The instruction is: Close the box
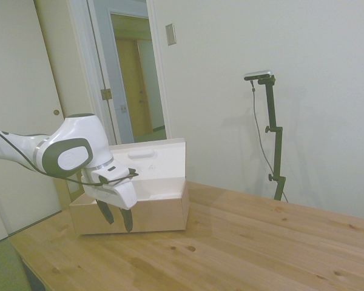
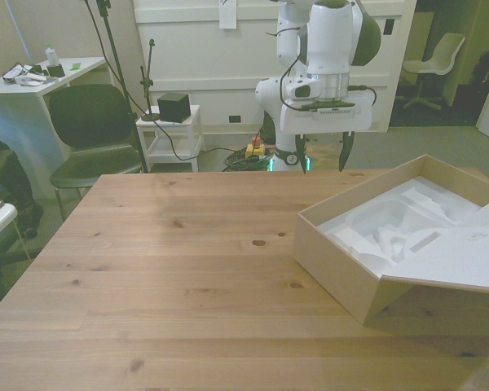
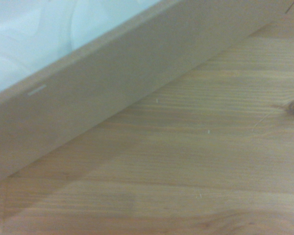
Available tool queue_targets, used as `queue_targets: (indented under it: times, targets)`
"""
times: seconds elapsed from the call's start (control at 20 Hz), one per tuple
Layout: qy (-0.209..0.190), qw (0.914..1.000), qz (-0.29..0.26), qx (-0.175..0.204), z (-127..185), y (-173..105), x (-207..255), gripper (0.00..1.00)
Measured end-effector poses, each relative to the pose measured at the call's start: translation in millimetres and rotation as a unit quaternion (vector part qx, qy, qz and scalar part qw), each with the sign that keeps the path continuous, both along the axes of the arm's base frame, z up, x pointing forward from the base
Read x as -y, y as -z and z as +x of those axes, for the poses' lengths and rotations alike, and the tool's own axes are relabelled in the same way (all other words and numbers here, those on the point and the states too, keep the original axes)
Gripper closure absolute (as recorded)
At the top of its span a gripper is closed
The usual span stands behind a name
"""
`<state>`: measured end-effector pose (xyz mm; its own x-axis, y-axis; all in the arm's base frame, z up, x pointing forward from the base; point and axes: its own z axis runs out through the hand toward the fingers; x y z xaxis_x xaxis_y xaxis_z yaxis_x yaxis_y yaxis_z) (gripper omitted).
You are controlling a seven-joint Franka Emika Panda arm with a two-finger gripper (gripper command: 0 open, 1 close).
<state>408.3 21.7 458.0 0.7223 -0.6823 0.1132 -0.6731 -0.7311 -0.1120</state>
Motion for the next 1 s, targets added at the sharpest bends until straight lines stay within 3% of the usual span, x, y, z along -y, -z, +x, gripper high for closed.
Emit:
queue_targets:
  times: [0.3, 1.0]
  targets:
    - [-0.014, 0.9994, -0.006, 0.031, 11, -43, -13, 0.0]
    - [-0.044, 0.9968, -0.034, 0.058, 80, -88, -58, 0.0]
